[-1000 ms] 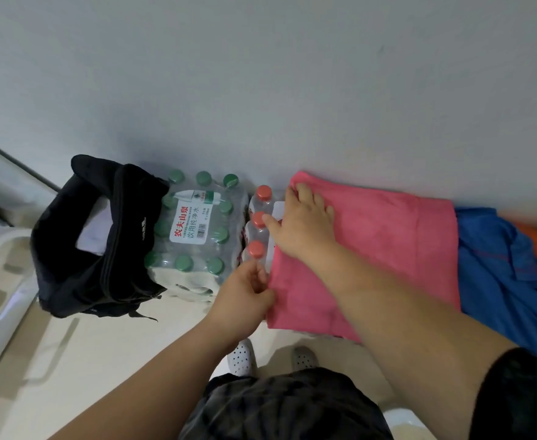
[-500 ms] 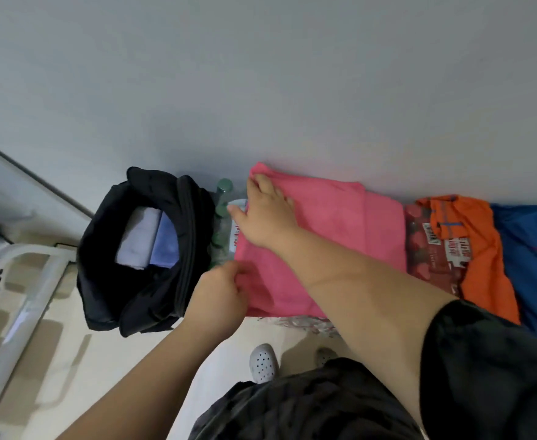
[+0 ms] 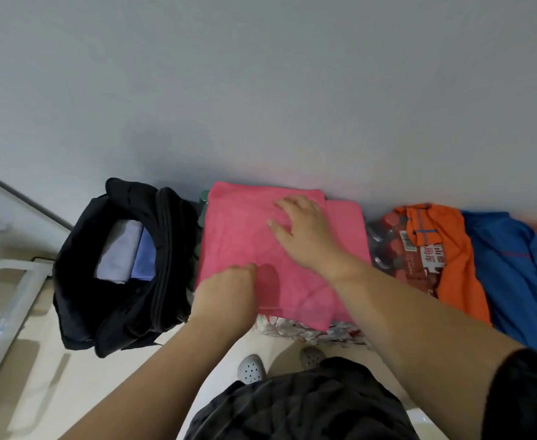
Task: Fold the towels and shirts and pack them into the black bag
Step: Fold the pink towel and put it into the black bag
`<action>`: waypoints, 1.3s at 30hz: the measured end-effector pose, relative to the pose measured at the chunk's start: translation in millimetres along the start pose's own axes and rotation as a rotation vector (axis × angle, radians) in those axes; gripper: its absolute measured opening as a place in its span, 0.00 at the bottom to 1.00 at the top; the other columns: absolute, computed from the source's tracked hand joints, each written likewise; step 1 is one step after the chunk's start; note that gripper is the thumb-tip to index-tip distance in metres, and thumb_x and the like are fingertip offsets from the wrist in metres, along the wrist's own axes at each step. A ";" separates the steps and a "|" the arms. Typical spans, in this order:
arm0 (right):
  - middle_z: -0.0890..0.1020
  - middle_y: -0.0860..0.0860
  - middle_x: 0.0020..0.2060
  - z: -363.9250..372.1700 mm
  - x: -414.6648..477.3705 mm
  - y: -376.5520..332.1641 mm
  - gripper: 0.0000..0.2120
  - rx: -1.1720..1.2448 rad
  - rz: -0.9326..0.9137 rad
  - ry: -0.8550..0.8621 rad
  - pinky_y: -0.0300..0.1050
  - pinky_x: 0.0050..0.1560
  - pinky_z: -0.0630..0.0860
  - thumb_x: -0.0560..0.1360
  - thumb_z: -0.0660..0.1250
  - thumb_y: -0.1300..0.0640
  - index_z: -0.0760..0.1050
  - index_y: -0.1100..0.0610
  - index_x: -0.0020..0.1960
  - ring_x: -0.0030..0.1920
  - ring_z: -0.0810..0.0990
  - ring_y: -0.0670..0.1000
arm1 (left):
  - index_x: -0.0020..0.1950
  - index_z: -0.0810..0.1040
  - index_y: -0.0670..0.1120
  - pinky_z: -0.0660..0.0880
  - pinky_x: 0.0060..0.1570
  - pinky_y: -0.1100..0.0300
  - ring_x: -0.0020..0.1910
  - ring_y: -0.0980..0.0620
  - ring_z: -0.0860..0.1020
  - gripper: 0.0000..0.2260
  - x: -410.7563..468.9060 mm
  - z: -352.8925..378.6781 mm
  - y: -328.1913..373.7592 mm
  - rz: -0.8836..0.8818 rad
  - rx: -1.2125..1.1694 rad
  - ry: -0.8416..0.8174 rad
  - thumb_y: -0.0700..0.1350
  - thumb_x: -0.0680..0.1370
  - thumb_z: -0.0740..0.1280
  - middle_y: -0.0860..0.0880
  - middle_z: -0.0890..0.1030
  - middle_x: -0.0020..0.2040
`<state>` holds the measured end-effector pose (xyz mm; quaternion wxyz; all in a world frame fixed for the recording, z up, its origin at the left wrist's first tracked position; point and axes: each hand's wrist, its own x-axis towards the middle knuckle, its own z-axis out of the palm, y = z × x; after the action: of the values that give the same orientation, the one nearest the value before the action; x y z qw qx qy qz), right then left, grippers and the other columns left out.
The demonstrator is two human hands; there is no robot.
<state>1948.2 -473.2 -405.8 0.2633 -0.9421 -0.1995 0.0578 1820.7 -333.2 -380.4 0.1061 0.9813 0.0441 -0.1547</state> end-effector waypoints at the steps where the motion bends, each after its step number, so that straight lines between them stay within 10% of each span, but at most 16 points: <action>1: 0.78 0.58 0.62 -7.1 -6.0 16.6 0.30 0.002 0.030 0.013 0.52 0.69 0.66 0.75 0.56 0.38 0.77 0.57 0.67 0.64 0.74 0.61 | 0.54 0.71 0.51 0.72 0.40 0.53 0.48 0.41 0.80 0.08 3.7 0.1 10.6 0.020 -0.037 -0.001 0.44 0.76 0.62 0.48 0.78 0.48; 10: 0.77 0.57 0.58 -52.8 -25.0 98.3 0.18 0.199 0.141 -0.117 0.43 0.63 0.71 0.77 0.70 0.52 0.79 0.58 0.64 0.59 0.78 0.56 | 0.37 0.67 0.48 0.67 0.36 0.56 0.41 0.42 0.77 0.16 16.1 16.0 102.3 0.008 -0.078 -0.048 0.58 0.78 0.61 0.47 0.76 0.38; 18: 0.72 0.54 0.71 -55.9 -6.7 108.2 0.27 0.058 -0.031 -0.301 0.50 0.74 0.60 0.78 0.65 0.41 0.71 0.51 0.73 0.72 0.67 0.58 | 0.35 0.69 0.48 0.68 0.35 0.57 0.35 0.47 0.73 0.22 3.0 39.4 138.7 -0.209 -0.015 -0.008 0.66 0.75 0.62 0.51 0.75 0.35; 31: 0.56 0.53 0.79 -52.1 9.7 106.3 0.36 -0.106 -0.054 -0.394 0.56 0.77 0.57 0.75 0.64 0.35 0.60 0.44 0.79 0.76 0.56 0.63 | 0.42 0.68 0.51 0.65 0.36 0.57 0.37 0.47 0.70 0.04 -7.8 52.1 147.7 -0.279 -0.023 0.022 0.48 0.74 0.62 0.53 0.71 0.40; 39: 0.64 0.48 0.76 -54.4 17.1 99.9 0.31 -0.107 -0.079 -0.330 0.52 0.71 0.62 0.76 0.65 0.40 0.66 0.50 0.75 0.70 0.64 0.61 | 0.45 0.78 0.51 0.75 0.39 0.56 0.42 0.47 0.79 0.04 -14.6 60.2 129.9 -0.268 -0.196 0.118 0.45 0.75 0.64 0.52 0.81 0.42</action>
<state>2009.9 -570.1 -411.2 0.1784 -0.9240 -0.2795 0.1906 1804.6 -473.8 -406.5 0.1768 0.9590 0.1954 -0.1046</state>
